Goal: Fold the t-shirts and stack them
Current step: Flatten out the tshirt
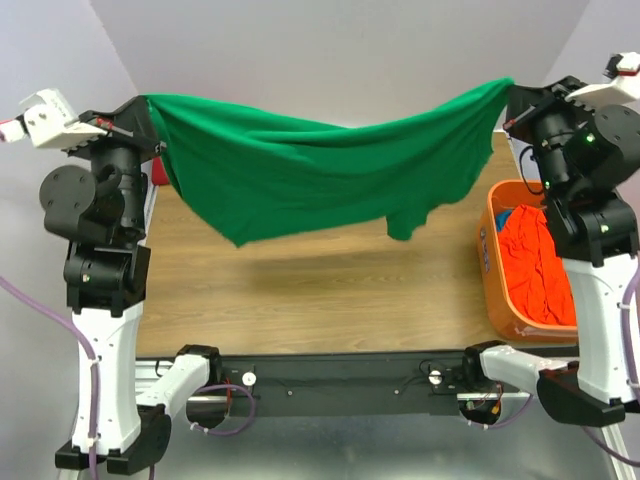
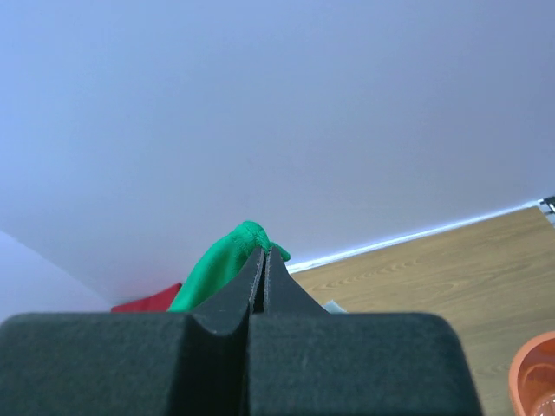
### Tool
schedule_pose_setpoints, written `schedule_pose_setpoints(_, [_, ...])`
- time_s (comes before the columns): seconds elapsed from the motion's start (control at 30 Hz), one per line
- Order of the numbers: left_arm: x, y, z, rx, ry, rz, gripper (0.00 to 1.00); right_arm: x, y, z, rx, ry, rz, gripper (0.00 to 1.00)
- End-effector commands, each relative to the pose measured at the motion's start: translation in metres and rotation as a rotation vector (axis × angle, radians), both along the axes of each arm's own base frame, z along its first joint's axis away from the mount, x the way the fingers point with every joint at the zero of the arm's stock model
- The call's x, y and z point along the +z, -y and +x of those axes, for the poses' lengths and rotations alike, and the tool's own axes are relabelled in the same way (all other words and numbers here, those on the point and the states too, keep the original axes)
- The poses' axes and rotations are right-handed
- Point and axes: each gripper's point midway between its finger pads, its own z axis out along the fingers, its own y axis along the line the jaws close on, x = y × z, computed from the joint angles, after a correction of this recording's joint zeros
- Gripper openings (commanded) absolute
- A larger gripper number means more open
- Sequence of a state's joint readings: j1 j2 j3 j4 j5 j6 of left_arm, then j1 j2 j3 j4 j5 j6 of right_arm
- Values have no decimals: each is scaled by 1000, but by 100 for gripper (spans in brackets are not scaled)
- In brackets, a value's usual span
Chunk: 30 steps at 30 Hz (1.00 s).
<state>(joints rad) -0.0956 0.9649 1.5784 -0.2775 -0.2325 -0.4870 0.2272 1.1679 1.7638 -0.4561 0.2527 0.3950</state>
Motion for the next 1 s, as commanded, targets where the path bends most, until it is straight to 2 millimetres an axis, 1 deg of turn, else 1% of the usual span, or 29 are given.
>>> schedule_pose_setpoints(0.0, [-12, -8, 9, 45, -28, -2, 0, -21, -7, 16, 25, -49, -34, 1])
schedule_pose_setpoints(0.03, [-20, -6, 17, 37, -53, 7, 0, -29, -10, 23, 30, -73, -39, 1])
schedule_pose_setpoints(0.07, [-29, -3, 33, 28, -75, 11, 0, -37, -12, 30, 36, -91, -44, 1])
schedule_pose_setpoints(0.1, [-38, 1, 44, 13, -97, 16, 0, -56, -17, 47, 38, -141, -53, 1])
schedule_pose_setpoints(0.13, [-54, 3, 57, 7, -133, 18, 0, -72, -19, 58, 40, -179, -56, 1])
schedule_pose_setpoints(0.17, [-62, 5, 70, 3, -142, 13, 0, -86, -20, 69, 32, -211, -58, 1])
schedule_pose_setpoints(0.2, [-83, 8, 92, -5, -189, 13, 0, -100, -22, 79, 29, -241, -61, 1])
schedule_pose_setpoints(0.23, [-102, 11, 106, -15, -226, 5, 0, -128, -26, 100, 20, -302, -68, 1])
schedule_pose_setpoints(0.27, [-107, 13, 119, -22, -218, 3, 0, -146, -24, 112, -2, -332, -74, 1])
schedule_pose_setpoints(0.3, [-120, 14, 132, -24, -240, 2, 0, -160, -24, 122, -14, -357, -77, 1])
schedule_pose_setpoints(0.33, [-142, 14, 157, -23, -278, -8, 0, -195, -29, 142, -21, -425, -93, 1])
schedule_pose_setpoints(0.4, [-160, 13, 181, -24, -297, -4, 0, -218, -28, 164, -47, -459, -100, 1])
schedule_pose_setpoints(0.43, [-186, 15, 204, -39, -349, -6, 0, -227, -28, 175, -49, -473, -100, 1])
schedule_pose_setpoints(0.47, [-177, 11, 215, -49, -315, -7, 0, -235, -29, 185, -48, -487, -95, 1])
schedule_pose_setpoints(0.5, [-179, 13, 225, -72, -311, -3, 0, -270, -29, 202, -41, -550, -98, 6])
schedule_pose_setpoints(0.53, [-181, 18, 244, -106, -313, 7, 0, -263, -27, 215, -42, -531, -79, 19])
schedule_pose_setpoints(0.57, [-181, 15, 251, -110, -315, 14, 2, -274, -26, 225, -40, -549, -72, 29])
schedule_pose_setpoints(0.6, [-179, 14, 257, -117, -316, 24, 19, -293, -22, 237, -22, -582, -60, 41])
schedule_pose_setpoints(0.63, [-173, 16, 266, -130, -309, 31, 29, -292, -21, 243, -13, -578, -27, 63])
schedule_pose_setpoints(0.67, [-177, 15, 268, -126, -336, 30, 46, -298, -15, 246, -1, -591, 1, 71])
schedule_pose_setpoints(0.7, [-175, 15, 267, -123, -341, 31, 51, -307, -12, 243, -8, -612, 30, 82])
schedule_pose_setpoints(0.77, [-187, 13, 259, -114, -394, 18, 56, -316, -6, 236, -26, -637, 43, 88])
schedule_pose_setpoints(0.8, [-185, 11, 248, -99, -401, 2, 56, -318, -4, 232, -33, -643, 46, 89])
schedule_pose_setpoints(0.83, [-192, 7, 241, -72, -422, -32, 56, -313, -4, 223, -33, -641, 58, 89])
schedule_pose_setpoints(0.87, [-226, 4, 231, -55, -504, -49, 56, -332, -4, 210, -34, -689, 66, 90])
schedule_pose_setpoints(0.9, [-225, 1, 215, -37, -505, -65, 56, -339, -6, 200, -28, -709, 79, 90])
schedule_pose_setpoints(0.93, [-237, -4, 205, 1, -530, -105, 56, -345, -8, 191, -17, -727, 87, 90])
schedule_pose_setpoints(0.97, [-277, -6, 189, 16, -615, -111, 54, -358, -8, 171, -13, -766, 104, 90])
